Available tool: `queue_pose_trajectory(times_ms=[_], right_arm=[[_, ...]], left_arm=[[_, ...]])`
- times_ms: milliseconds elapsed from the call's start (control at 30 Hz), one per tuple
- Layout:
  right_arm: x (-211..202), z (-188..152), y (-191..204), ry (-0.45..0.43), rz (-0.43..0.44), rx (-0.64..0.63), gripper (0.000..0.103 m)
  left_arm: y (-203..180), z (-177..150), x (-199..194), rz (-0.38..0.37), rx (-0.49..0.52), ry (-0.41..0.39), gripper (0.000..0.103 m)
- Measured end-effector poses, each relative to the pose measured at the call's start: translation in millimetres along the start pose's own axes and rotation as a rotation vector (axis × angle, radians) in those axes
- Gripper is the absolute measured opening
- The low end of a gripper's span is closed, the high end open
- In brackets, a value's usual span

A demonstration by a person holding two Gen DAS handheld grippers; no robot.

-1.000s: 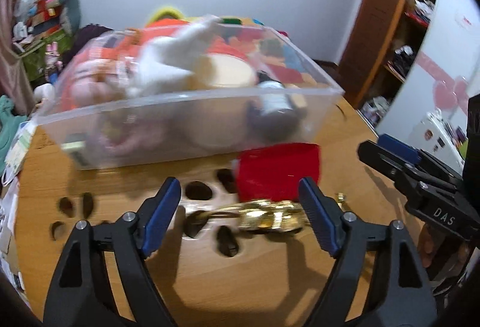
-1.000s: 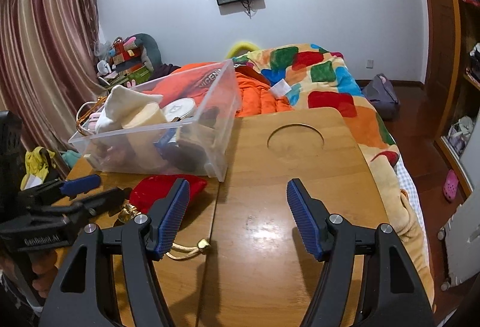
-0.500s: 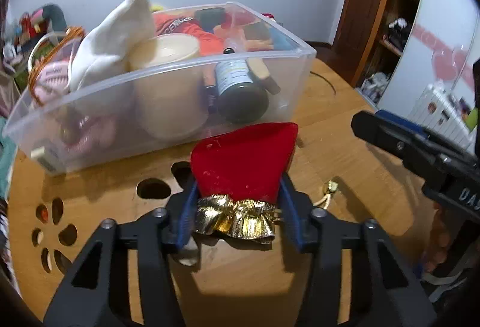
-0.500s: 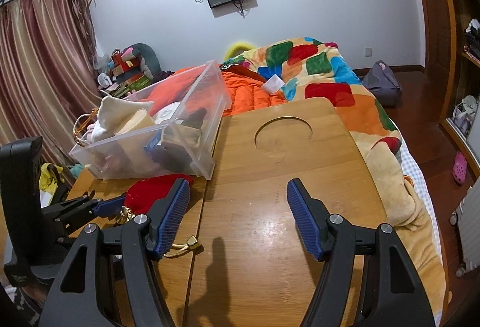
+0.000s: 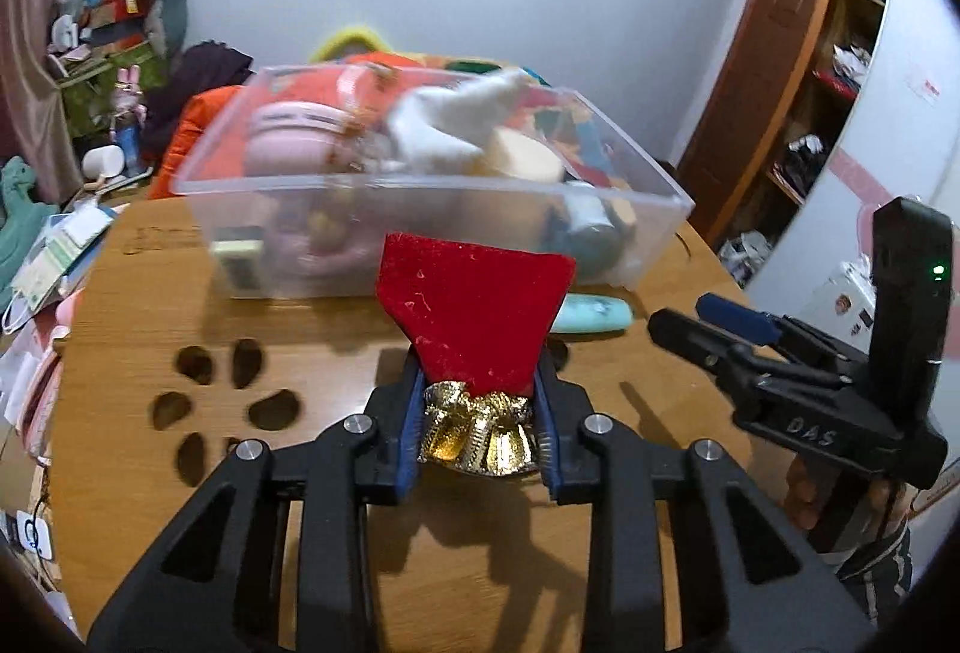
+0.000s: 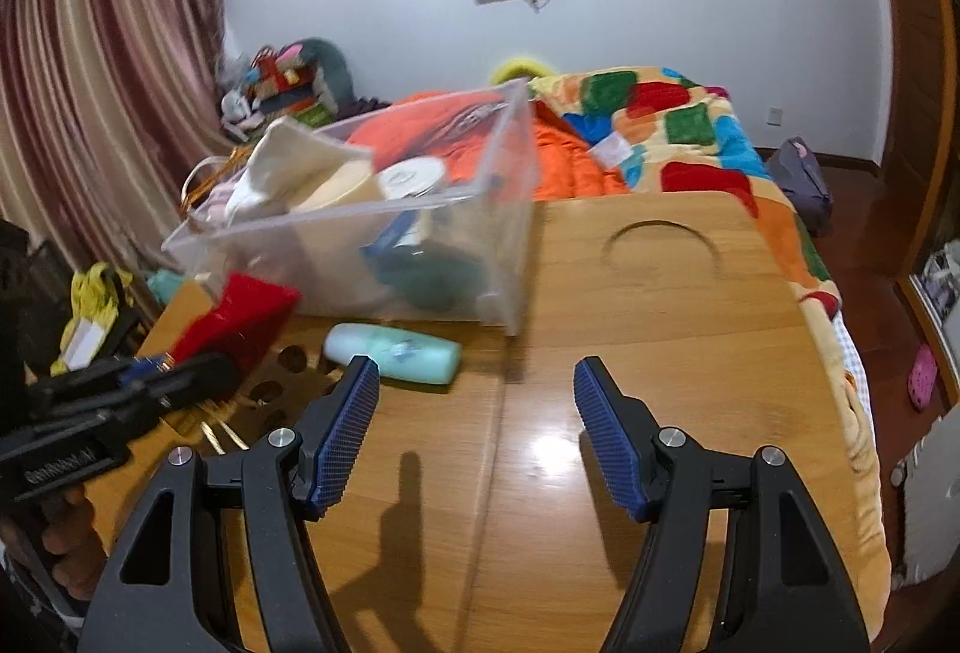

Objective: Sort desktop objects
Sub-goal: 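Grasp the red pouch with the left tool while the right grasps the mint-green bottle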

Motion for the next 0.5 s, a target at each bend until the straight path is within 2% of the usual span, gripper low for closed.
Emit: queue_pose_trajectory(times_ms=[200,333,500], right_arm=[[22.8,2.8,27.2,0.051,-0.024,-0.077,0.065],[34.3,2.9,37.8,0.077,-0.058,-0.075,0.077],[46.3,-1.1,47.2,0.122,-0.087,-0.078,0.078]], left_arm=[[28.1,-2.6,-12.5,0.021,-0.037,-0.035,0.031],[43.7,-5.3,-21.6,0.021,-0.068,-0.057,0.031],[53.6,-4.4,-26.6,0.016,-0.088,-0.079,0.031]])
Point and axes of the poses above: each gripper's, at about its wrist camera, not at the fingertips, and x roughly the way its jaws point, y to its left, z to its top, the point moved 5 cm from there along x, roughly the way its jaws point, and after that the axes turned 7 degrees about -y, right-handed, at the moved point
